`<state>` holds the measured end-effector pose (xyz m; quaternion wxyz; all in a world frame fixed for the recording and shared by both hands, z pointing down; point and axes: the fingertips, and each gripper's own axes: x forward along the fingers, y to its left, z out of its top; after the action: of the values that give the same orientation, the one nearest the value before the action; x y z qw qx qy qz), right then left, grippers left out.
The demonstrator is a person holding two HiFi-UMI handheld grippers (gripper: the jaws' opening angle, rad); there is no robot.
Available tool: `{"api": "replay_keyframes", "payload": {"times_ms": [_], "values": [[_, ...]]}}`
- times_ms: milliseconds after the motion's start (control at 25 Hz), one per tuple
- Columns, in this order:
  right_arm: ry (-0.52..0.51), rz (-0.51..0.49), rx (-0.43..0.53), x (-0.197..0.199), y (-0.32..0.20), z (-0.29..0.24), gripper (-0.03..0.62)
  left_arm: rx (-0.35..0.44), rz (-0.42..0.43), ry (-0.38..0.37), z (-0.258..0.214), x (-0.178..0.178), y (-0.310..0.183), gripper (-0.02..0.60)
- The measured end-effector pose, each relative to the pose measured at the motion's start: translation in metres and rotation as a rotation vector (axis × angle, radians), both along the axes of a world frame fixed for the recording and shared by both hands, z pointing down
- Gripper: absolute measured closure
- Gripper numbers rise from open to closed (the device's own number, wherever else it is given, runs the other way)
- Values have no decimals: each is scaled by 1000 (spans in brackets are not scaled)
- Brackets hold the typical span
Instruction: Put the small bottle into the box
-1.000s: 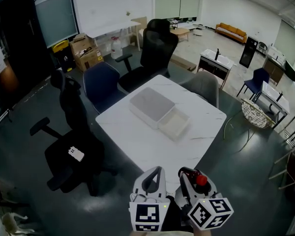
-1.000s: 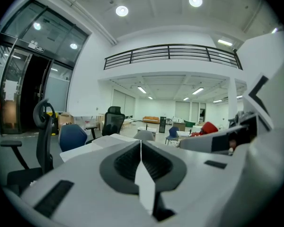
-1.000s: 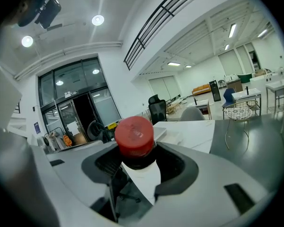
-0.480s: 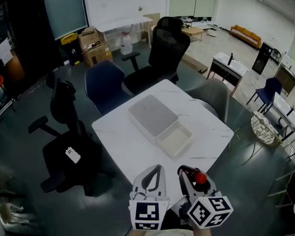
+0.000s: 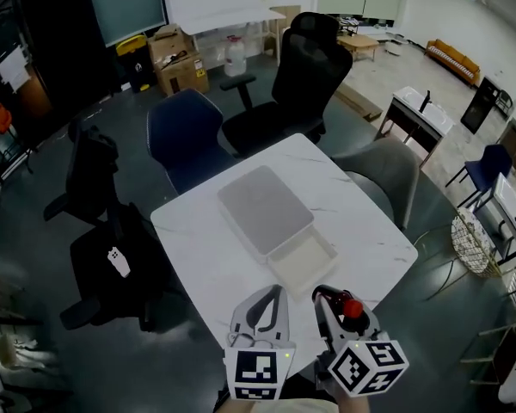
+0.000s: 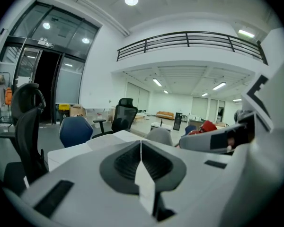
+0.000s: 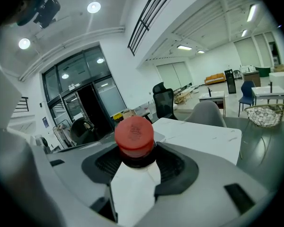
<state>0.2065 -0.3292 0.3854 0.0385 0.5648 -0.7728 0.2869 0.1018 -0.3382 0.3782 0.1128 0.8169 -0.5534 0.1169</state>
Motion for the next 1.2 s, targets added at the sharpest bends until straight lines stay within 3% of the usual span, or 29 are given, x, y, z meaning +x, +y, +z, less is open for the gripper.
{"api": "replay_keyframes", "payload": {"times_ms": [600,1200], "values": [[-8,-100,-135,0,-72,65,367,-147,-61,-41,62,7,-48,561],[34,-116,-233,-7,-102,116,367,-272,-87,-15,114,-2,-69,561]]}}
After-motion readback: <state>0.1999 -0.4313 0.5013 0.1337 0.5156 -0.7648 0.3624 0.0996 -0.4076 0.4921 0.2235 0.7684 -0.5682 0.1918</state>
